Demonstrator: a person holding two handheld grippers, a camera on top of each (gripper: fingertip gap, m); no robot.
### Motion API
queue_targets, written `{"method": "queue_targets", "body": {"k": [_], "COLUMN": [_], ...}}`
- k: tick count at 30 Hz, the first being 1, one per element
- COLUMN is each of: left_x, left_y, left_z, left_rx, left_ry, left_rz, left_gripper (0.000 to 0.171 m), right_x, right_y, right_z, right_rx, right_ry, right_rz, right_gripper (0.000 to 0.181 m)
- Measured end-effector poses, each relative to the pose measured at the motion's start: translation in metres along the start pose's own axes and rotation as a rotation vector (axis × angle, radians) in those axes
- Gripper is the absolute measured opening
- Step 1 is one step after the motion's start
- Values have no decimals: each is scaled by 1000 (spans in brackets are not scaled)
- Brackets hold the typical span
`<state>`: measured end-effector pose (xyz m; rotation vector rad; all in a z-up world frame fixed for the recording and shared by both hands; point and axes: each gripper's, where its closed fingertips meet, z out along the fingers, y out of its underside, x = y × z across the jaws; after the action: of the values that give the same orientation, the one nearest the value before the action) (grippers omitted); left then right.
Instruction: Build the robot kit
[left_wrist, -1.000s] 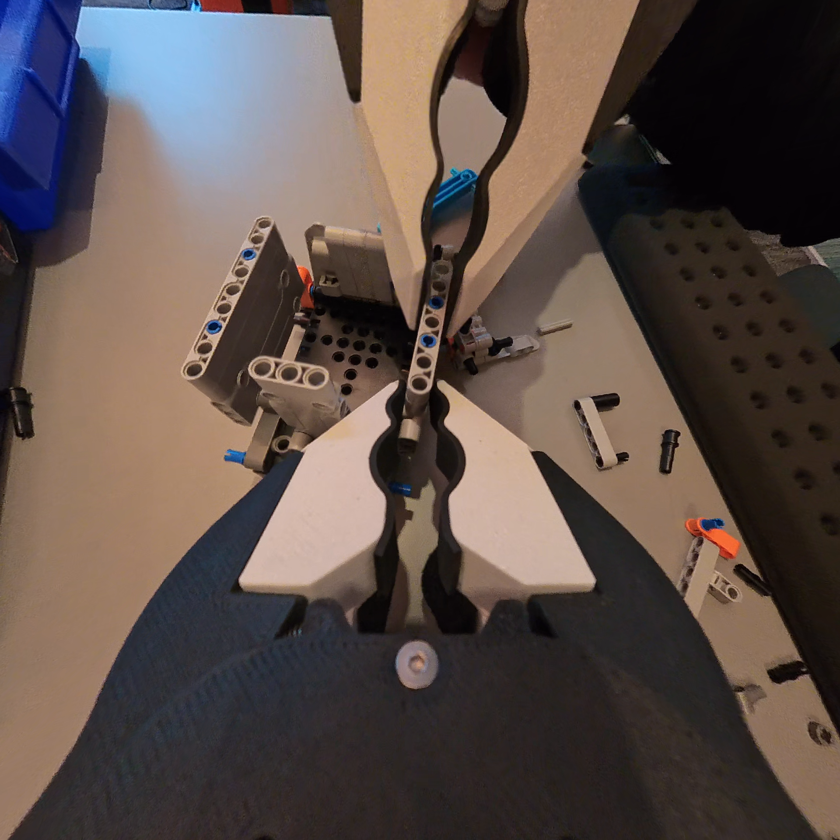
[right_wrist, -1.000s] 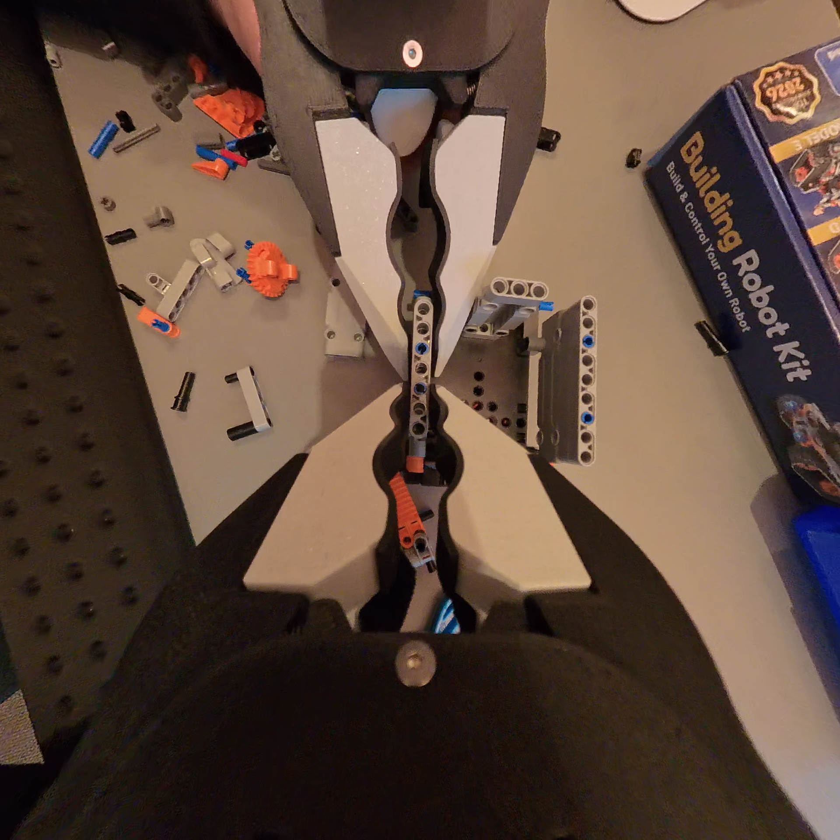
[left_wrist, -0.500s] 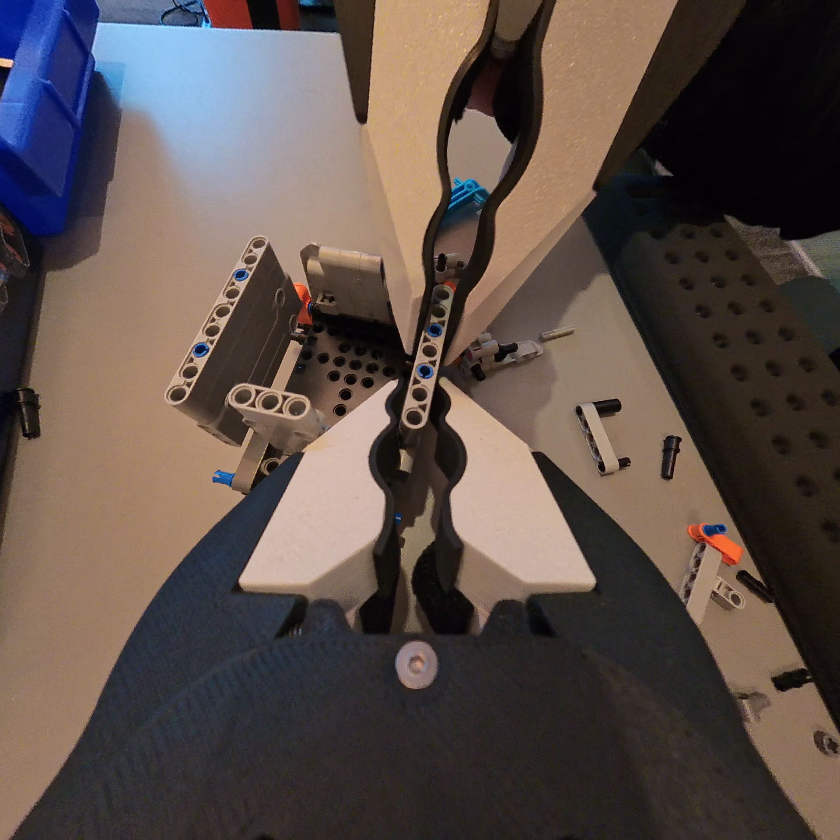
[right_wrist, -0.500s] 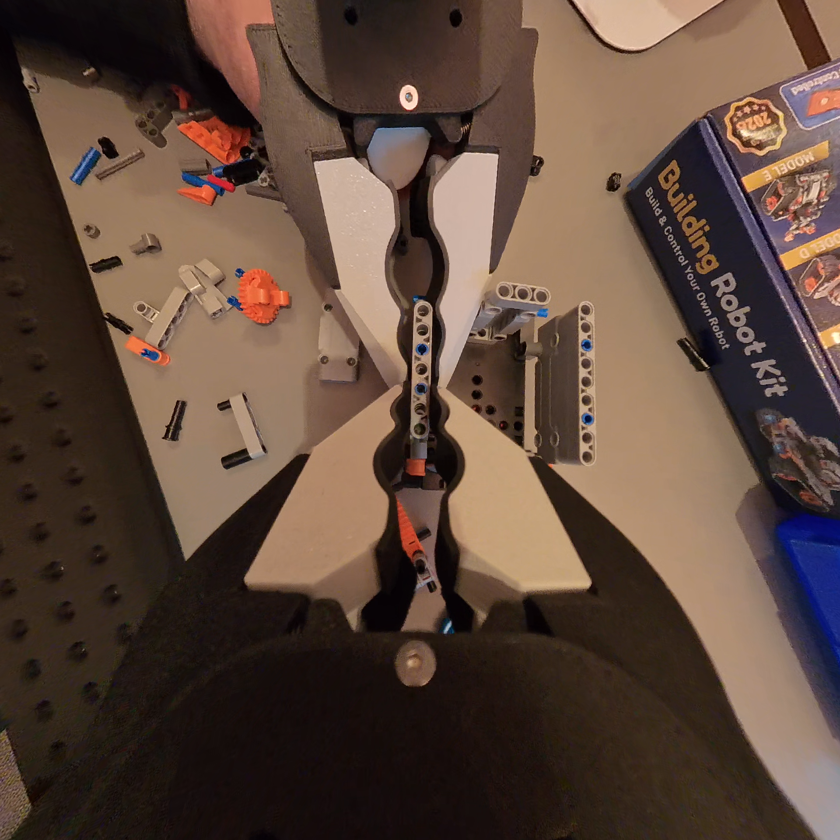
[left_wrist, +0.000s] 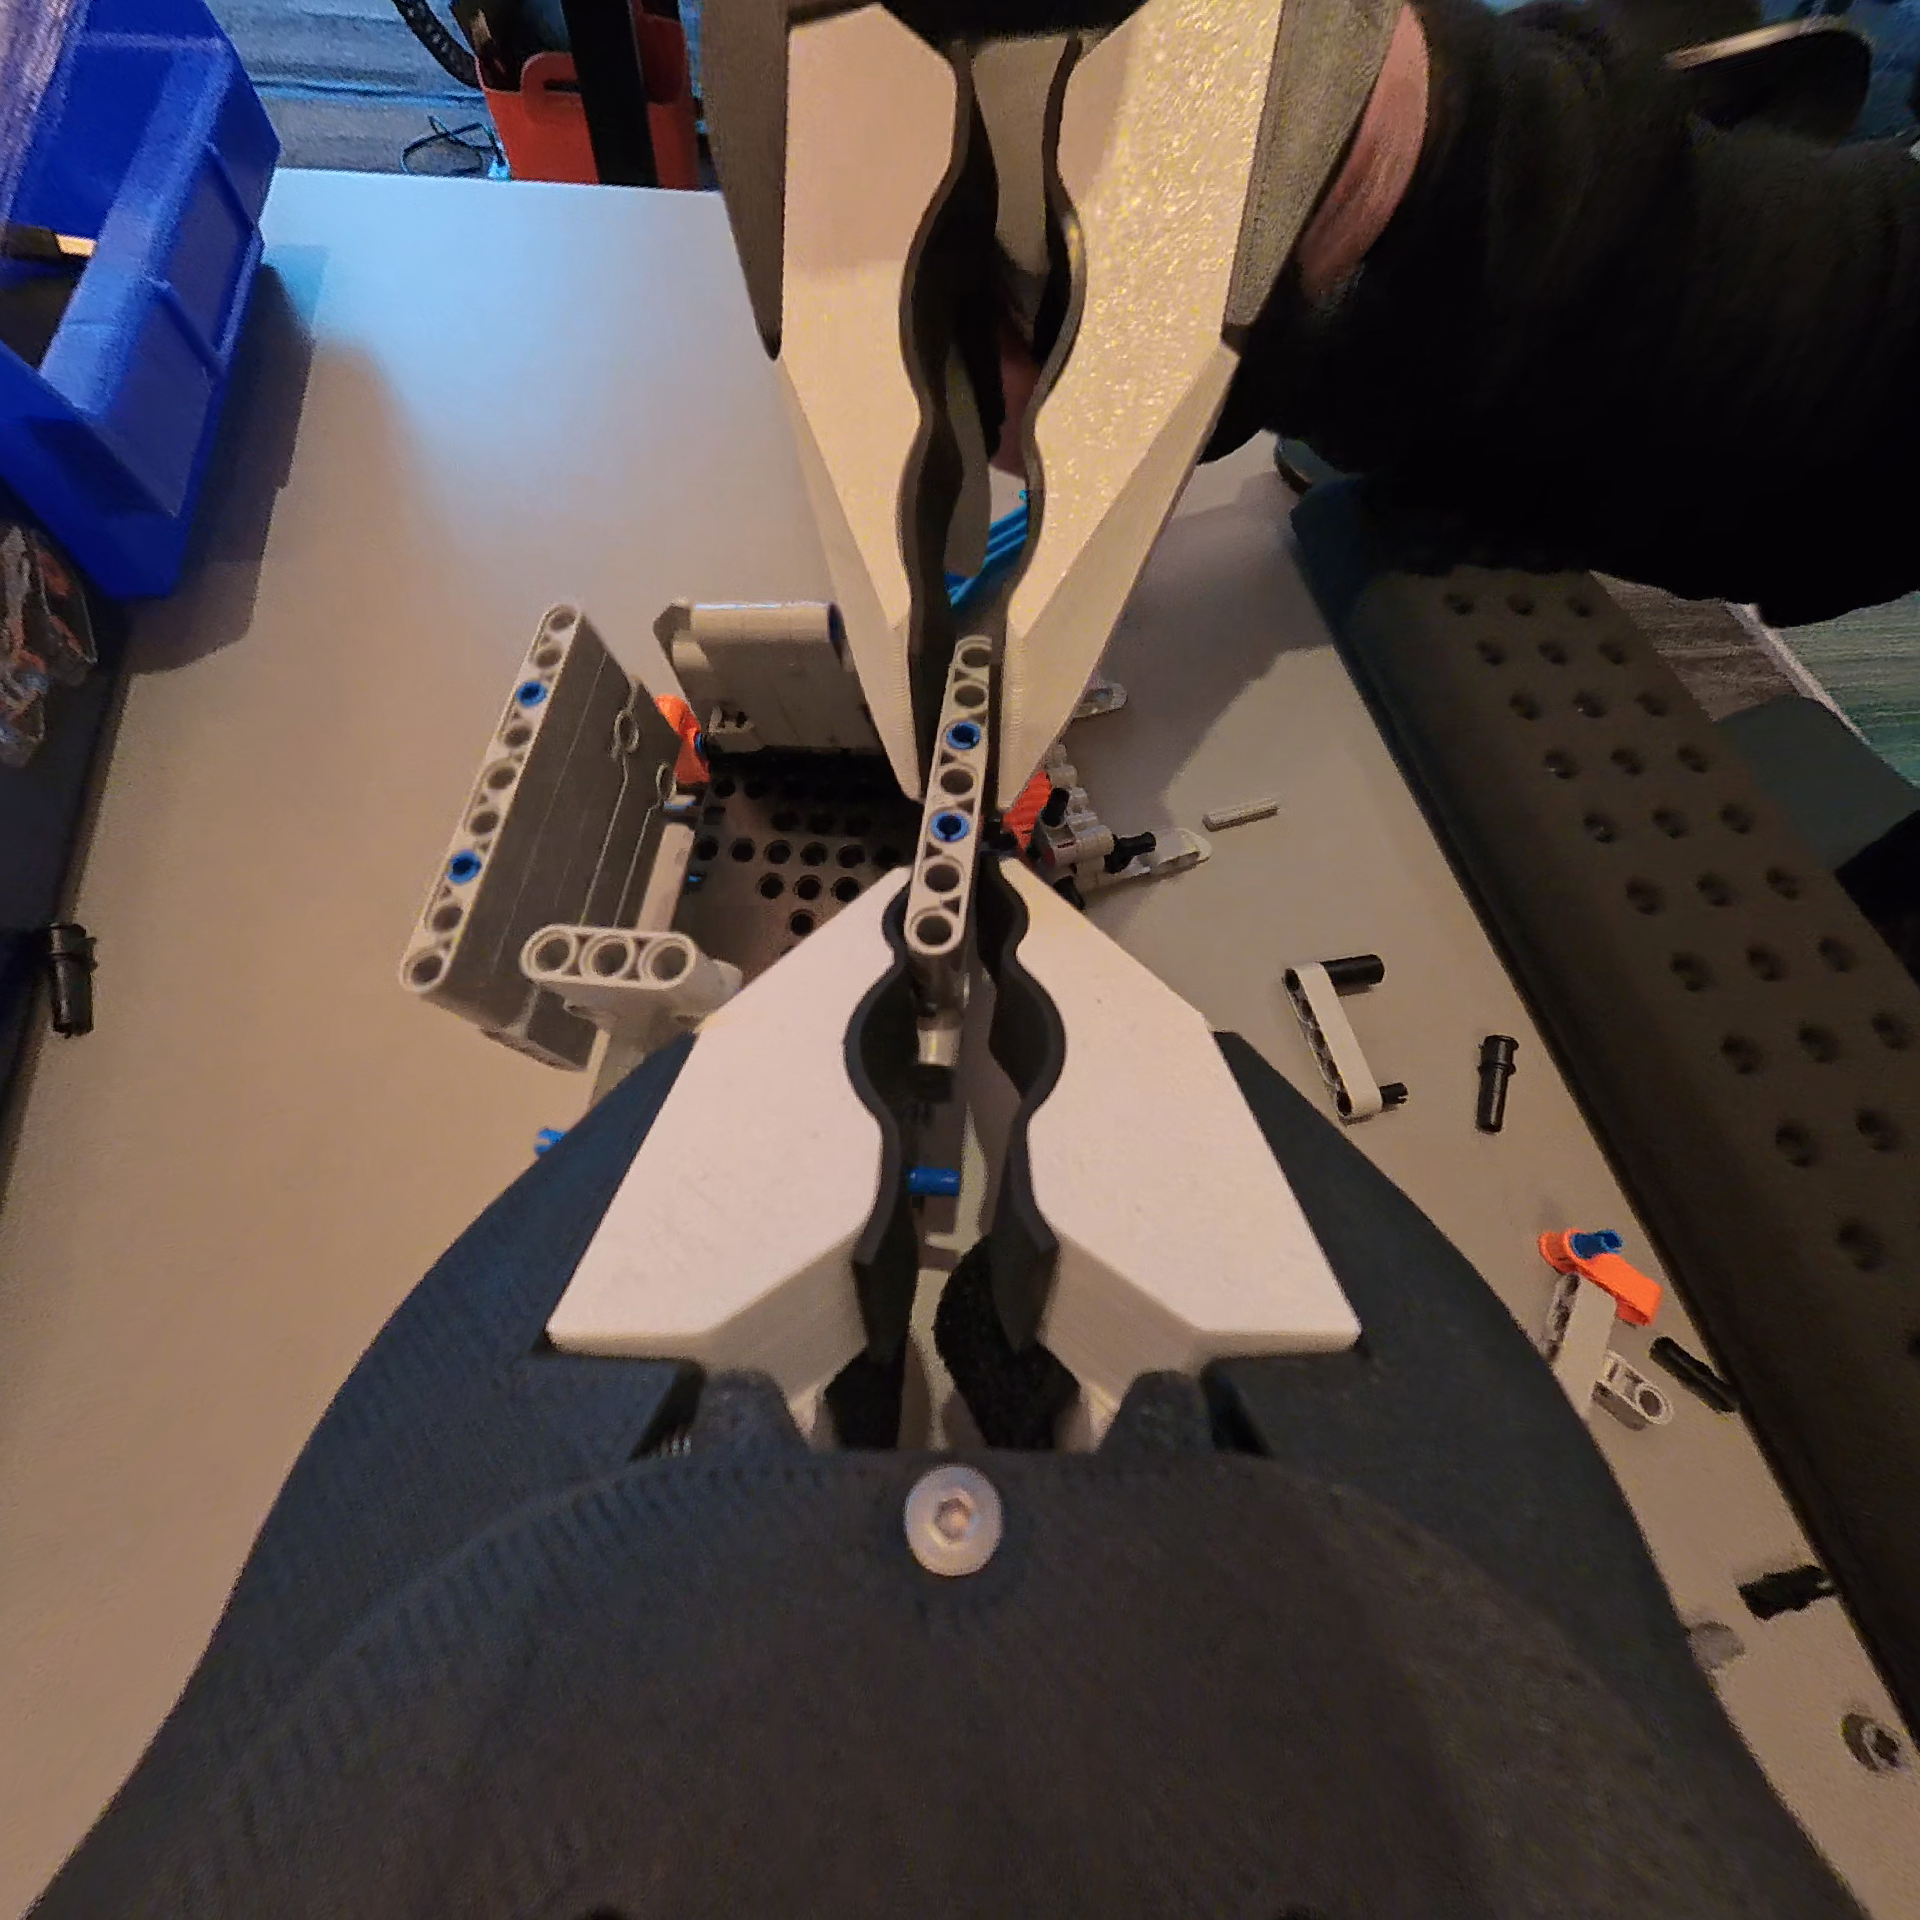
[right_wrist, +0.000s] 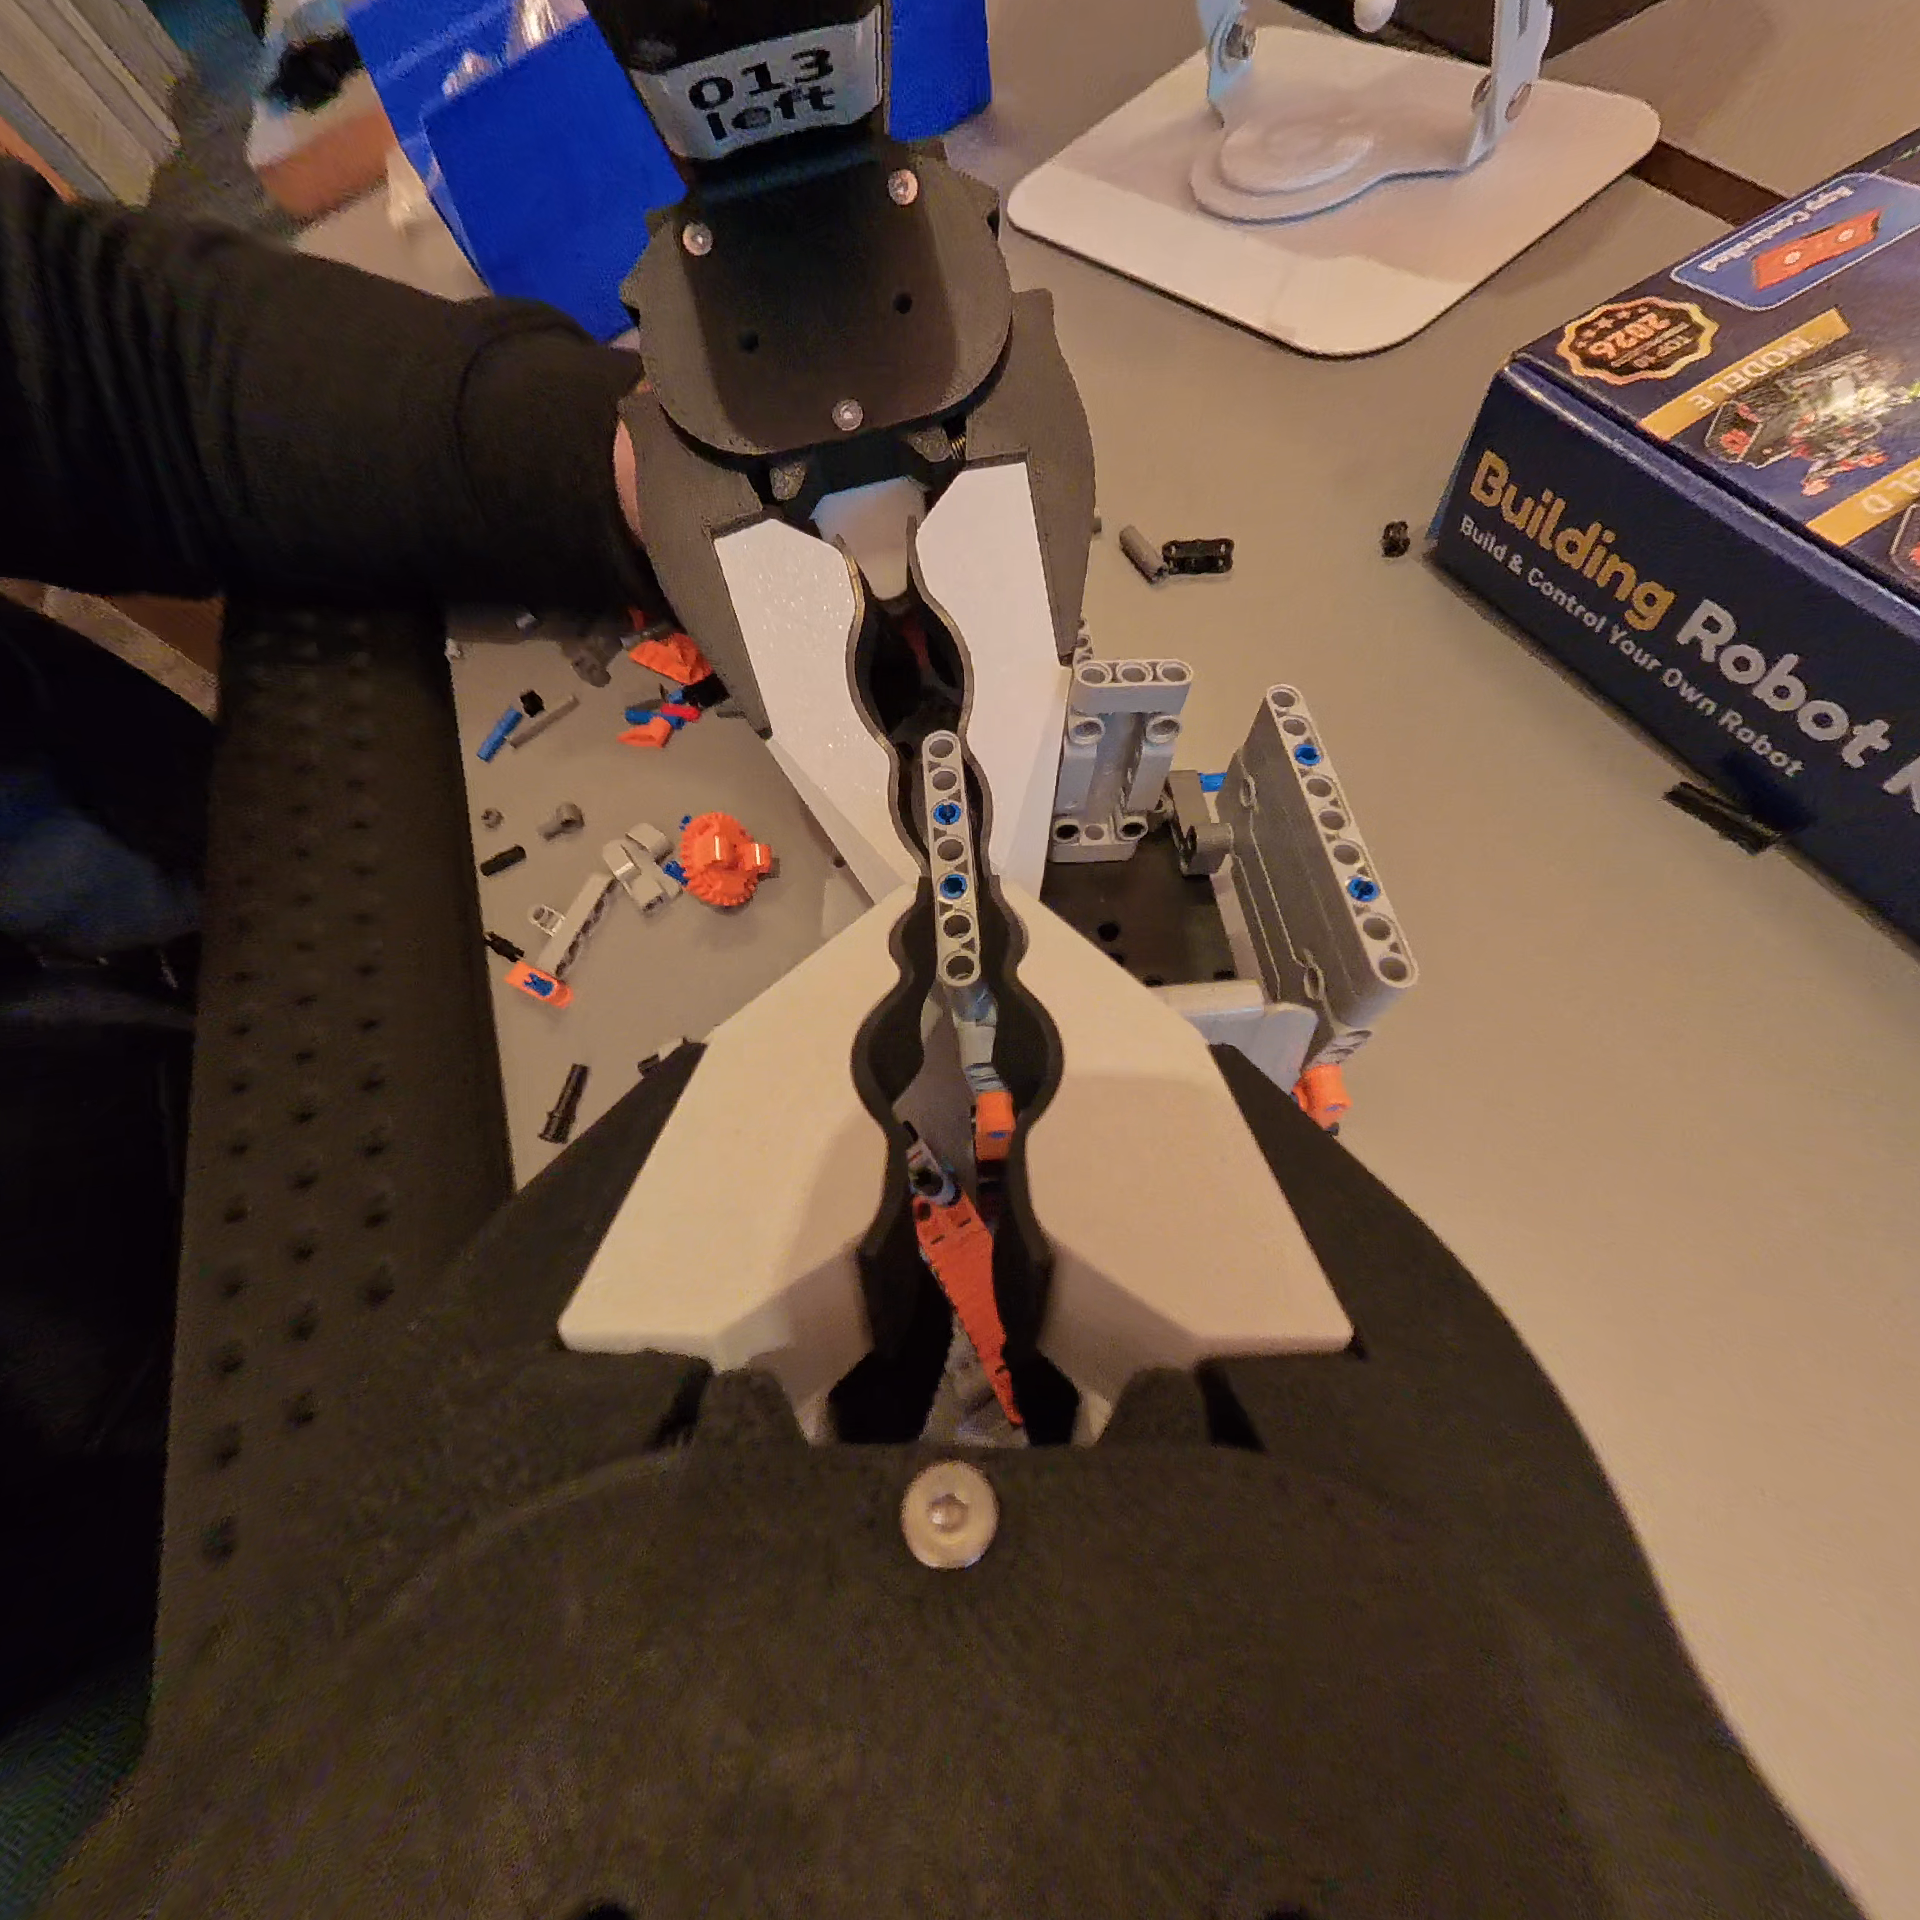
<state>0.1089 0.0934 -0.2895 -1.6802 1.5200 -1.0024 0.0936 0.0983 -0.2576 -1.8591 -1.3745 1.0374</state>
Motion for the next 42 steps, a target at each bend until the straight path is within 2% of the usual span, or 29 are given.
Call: {"method": "queue_targets", "body": {"k": [3,7,10,15,21,28,35,42], "left_x": [-1,3,6,12,12,13,14,17], "left_y": [6,10,16,7,-4,-1,-2,-8], "left_z": [-1,-9,-11,-9,-6,6,6,13], "left_rx": [-55,-70,-115,-129,-141,-257,-247,-244], "left_ry": [-22,-3,4,-1,-29,-43,-21,-22], "left_rz": [30,35,33,53,95,138,107,115], "left_gripper": [6,6,8,29,18,6,5,9], "right_x": [-1,-1,-6,-8,-7,-8,-6,-6], "right_y": [5,9,13,18,23,33,39,41], "right_z": [5,-3,-6,-2,-5,-4,-12,-10], "right_rx": [-21,-129,-129,-169,-177,-208,-212,-229], "right_ry": [-34,122,104,127,167,246,304,302], "right_rz": [55,-109,-111,-152,-143,-175,-202,-230], "right_gripper": [7,10,19,5,9,8,8,6]}}
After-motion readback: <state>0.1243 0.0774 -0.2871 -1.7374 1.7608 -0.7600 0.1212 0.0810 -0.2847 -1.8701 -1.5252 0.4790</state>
